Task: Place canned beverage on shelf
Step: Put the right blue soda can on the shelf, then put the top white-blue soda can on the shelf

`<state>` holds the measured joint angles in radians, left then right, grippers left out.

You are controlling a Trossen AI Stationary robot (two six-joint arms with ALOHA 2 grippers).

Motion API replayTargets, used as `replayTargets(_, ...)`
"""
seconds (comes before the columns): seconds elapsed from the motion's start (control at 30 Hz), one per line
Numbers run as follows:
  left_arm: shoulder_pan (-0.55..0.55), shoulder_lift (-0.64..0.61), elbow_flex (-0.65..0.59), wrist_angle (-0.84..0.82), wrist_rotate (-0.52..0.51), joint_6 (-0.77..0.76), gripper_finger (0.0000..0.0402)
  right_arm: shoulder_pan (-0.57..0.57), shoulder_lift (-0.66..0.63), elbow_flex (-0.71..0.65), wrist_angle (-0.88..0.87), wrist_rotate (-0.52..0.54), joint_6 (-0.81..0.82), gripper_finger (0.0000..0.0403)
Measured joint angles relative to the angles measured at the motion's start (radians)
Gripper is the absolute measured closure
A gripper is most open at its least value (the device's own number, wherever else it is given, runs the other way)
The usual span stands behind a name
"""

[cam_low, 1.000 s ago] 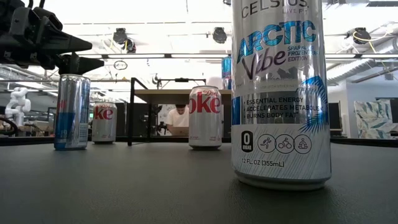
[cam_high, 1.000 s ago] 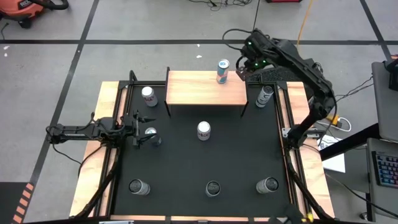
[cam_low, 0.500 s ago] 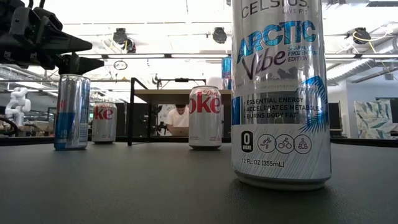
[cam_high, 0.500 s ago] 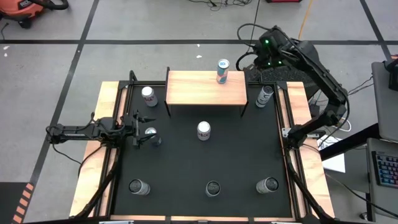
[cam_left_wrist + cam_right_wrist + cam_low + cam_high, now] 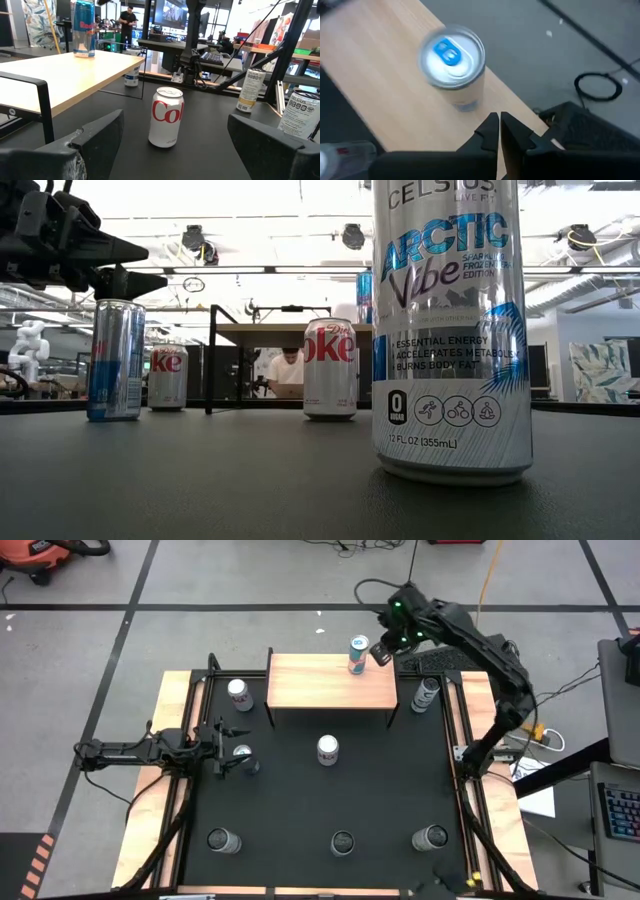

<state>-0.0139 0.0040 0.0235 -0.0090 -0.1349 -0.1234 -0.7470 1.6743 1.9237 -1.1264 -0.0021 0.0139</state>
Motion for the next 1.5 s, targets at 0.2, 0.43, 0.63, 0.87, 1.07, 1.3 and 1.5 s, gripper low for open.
replayTargets(0.2, 0.0, 0.0, 0.0, 0.0, 0.0, 0.002, 0.0041, 0.0, 0.065, 0.0, 0.04, 0.0, 0.0, 0.0403)
replayTargets(0.43, 0.0, 0.0, 0.0, 0.0, 0.0, 0.005, 0.0041, 0.0, 0.097, 0.0, 0.054, 0.0, 0.0, 0.0403)
replayTargets(0.63, 0.0, 0.0, 0.0, 0.0, 0.0, 0.005, 0.0041, 0.001, 0.099, 0.0, 0.055, -0.002, 0.0, 0.0403)
replayTargets(0.87, 0.0, 0.0, 0.0, 0.0, 0.0, 0.005, 0.0041, 0.002, 0.099, 0.0, 0.082, -0.019, 0.011, 0.0403)
replayTargets(1.07, 0.0, 0.0, 0.0, 0.0, 0.0, 0.006, 0.0041, 0.003, 0.099, 0.0, 0.111, -0.054, 0.023, 0.0403)
replayTargets(1.3, 0.0, 0.0, 0.0, 0.0, 0.0, 0.007, 0.0041, 0.003, 0.099, 0.0, 0.107, -0.053, 0.027, 0.0403)
replayTargets(1.5, 0.0, 0.0, 0.0, 0.0, 0.0, 0.001, 0.0041, -0.005, 0.081, 0.0, -0.003, -0.033, 0.01, 0.0403)
